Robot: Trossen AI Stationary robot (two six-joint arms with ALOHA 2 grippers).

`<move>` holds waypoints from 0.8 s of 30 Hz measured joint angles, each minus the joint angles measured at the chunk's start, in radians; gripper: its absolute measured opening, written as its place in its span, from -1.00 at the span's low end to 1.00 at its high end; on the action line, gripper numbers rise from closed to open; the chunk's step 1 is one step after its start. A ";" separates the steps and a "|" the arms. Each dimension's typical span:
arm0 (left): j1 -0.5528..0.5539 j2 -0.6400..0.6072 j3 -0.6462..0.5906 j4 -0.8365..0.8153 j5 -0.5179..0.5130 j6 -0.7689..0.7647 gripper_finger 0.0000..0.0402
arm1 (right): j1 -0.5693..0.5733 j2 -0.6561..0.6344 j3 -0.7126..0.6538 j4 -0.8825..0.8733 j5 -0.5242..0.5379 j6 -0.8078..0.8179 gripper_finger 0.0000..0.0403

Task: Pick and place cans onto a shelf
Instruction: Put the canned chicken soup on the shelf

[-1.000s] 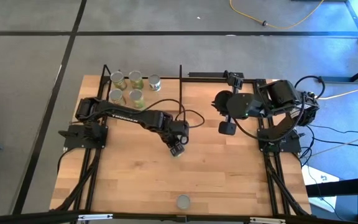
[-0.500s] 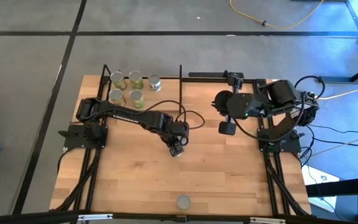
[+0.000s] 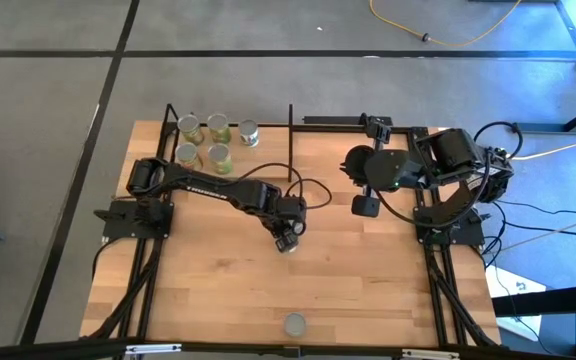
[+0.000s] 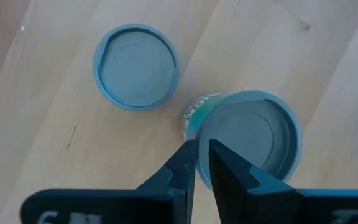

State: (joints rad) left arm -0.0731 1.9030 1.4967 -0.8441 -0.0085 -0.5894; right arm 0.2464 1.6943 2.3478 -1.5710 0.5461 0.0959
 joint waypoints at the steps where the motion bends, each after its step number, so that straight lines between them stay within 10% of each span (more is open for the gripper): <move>1: 0.000 0.000 0.000 0.000 0.000 0.000 -0.80 | 0.000 0.000 0.000 0.000 0.000 0.000 -0.83; 24: 0.000 0.018 -0.007 0.000 0.003 -0.003 -0.99 | 0.000 0.000 0.000 0.000 0.000 0.000 -0.83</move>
State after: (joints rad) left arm -0.0734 1.9213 1.4899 -0.8445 -0.0051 -0.5926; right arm 0.2466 1.6943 2.3478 -1.5711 0.5461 0.0963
